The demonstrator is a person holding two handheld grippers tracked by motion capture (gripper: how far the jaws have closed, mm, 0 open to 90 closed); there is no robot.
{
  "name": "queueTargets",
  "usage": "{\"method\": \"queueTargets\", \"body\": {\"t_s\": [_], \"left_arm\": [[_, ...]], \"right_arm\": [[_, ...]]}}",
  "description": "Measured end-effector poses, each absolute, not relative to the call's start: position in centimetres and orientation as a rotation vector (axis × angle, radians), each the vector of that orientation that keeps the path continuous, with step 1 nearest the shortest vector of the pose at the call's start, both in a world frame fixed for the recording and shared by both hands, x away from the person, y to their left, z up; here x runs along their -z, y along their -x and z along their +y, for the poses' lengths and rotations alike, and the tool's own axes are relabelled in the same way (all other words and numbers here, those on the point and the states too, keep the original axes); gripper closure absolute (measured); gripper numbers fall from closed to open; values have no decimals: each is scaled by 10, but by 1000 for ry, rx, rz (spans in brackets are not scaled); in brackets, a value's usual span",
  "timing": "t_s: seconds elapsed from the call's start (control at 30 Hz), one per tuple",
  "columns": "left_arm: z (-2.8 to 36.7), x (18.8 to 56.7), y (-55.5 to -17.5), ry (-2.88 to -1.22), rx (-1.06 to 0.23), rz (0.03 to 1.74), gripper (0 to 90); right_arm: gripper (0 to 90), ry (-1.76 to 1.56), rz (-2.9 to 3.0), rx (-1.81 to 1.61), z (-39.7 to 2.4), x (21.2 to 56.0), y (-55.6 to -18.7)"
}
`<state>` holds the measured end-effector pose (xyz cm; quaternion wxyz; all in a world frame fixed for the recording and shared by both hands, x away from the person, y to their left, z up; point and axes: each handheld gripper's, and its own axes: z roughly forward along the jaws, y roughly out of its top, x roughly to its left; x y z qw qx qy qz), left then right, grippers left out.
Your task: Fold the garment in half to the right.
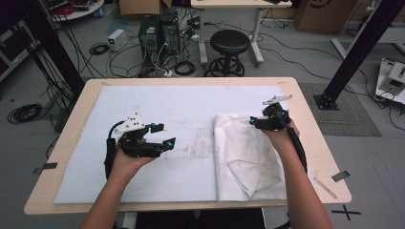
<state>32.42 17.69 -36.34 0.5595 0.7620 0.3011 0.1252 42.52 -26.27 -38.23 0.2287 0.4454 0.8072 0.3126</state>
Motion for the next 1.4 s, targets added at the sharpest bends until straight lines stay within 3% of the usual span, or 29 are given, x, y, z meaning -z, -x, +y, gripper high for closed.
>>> {"method": "queueTargets", "body": {"t_s": [0.27,0.4,0.43,0.47,0.6,0.63,0.73,1.03,1.2,1.3,1.4], "left_arm": [[176,365,-324,-1806,-297,713,249],[174,369,-326,-1818,-294,718,249],[173,370,-326,-1815,-291,723,249],[173,371,-327,-1822,-292,723,249],[171,373,-327,-1835,-288,722,249],[171,373,-327,-1835,-285,723,249],[171,373,-327,-1843,-289,721,249],[173,373,-327,-1837,-294,728,249],[174,375,-327,-1843,-291,734,249],[173,376,-327,-1845,-289,736,249],[173,376,-328,-1849,-290,734,249]], "right_arm": [[414,-1347,2158,-732,-300,403,-428],[471,-1419,2133,-757,-312,418,-428],[567,-1434,2110,-793,-316,421,-428],[597,-1441,2107,-802,-316,421,-427],[614,-1439,2091,-818,-317,422,-427],[796,-1441,2093,-844,-317,423,-426],[863,-1420,2084,-840,-314,420,-425],[878,-1423,2058,-799,-329,397,-432],[875,-1469,2098,-761,-334,409,-441],[848,-1499,2116,-732,-333,425,-444],[766,-1502,2120,-716,-331,431,-444]]}}
